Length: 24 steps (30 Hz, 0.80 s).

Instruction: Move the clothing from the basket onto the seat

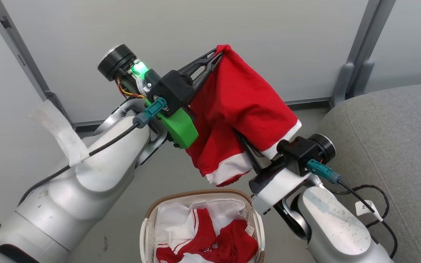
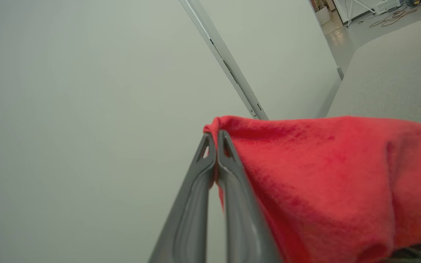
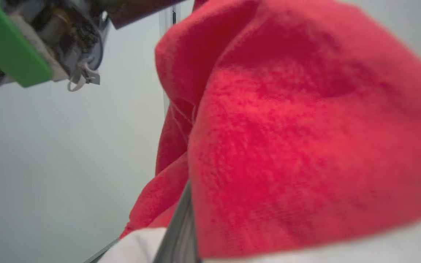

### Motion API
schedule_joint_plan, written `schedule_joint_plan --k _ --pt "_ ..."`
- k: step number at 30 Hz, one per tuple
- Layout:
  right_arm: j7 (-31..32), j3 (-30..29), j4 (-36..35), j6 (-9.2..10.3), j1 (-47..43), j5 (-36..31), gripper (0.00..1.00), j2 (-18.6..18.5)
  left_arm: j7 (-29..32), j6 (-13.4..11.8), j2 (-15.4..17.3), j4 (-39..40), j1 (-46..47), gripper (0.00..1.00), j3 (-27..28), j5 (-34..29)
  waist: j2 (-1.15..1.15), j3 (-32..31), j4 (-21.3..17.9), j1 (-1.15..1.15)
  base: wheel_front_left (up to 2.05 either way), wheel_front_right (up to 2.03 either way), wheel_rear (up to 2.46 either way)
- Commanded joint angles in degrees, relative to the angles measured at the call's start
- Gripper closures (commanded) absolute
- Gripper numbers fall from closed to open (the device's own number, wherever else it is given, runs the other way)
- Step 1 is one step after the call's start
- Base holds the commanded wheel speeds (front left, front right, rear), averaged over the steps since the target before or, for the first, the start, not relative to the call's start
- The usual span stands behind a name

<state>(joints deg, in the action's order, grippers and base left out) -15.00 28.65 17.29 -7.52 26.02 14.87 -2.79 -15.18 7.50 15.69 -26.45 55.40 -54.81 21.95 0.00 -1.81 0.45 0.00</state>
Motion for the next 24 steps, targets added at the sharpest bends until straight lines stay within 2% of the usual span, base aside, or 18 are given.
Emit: schedule_joint_plan --k 1,7,8,9,10,11,17,24 --pt "-0.3 -0.4 -0.2 0.06 -0.9 -0.4 1.00 -0.2 0.0 0.0 0.3 -0.5 -1.2 1.00 0.6 0.7 0.00 0.0 0.0 0.00 0.00 0.00 0.00" --pt "-0.3 -1.8 -0.9 0.06 -1.1 -1.4 1.00 -0.2 0.0 -0.1 -0.9 -2.7 -6.0 1.00 4.6 4.4 0.00 -0.2 0.1 0.00 0.00 0.00 0.00" --pt "-0.3 -2.0 -1.0 0.06 -1.1 -1.8 1.00 -0.2 0.0 -0.1 -1.1 -2.9 -7.0 0.87 5.4 5.0 0.00 -0.2 0.1 0.00 0.00 0.00 0.00" --pt "-0.3 -2.2 -1.0 0.06 -1.2 -1.9 1.00 -0.2 0.0 -0.1 -1.2 -3.1 -7.9 0.60 5.9 5.2 0.00 -0.2 0.2 0.00 0.00 0.00 0.00" --pt "-0.3 -2.5 -1.0 0.06 -1.2 -2.1 1.00 -0.2 0.0 -0.2 -1.4 -3.4 -9.1 0.19 6.5 5.5 0.00 -0.2 0.2 0.00 0.00 0.00 0.00" --pt "-0.3 -2.8 -1.1 0.06 -1.2 -2.4 1.00 -0.2 0.0 -0.2 -1.6 -3.7 -10.3 0.00 7.1 6.1 0.00 -0.2 0.3 0.00 0.00 0.00 0.00" --pt "-0.3 -4.3 -0.7 0.06 -1.8 -4.3 1.00 -0.2 0.0 -0.1 -3.5 -4.7 -17.2 0.00 10.4 8.2 0.00 -0.3 0.7 0.00 0.00 0.00 0.00" --pt "-0.3 -6.5 -0.6 0.06 -2.9 -5.9 1.00 -0.6 0.0 -0.1 -5.3 -4.0 -25.6 0.00 15.0 7.1 0.00 -0.4 1.2 0.00 0.00 0.00 0.00"
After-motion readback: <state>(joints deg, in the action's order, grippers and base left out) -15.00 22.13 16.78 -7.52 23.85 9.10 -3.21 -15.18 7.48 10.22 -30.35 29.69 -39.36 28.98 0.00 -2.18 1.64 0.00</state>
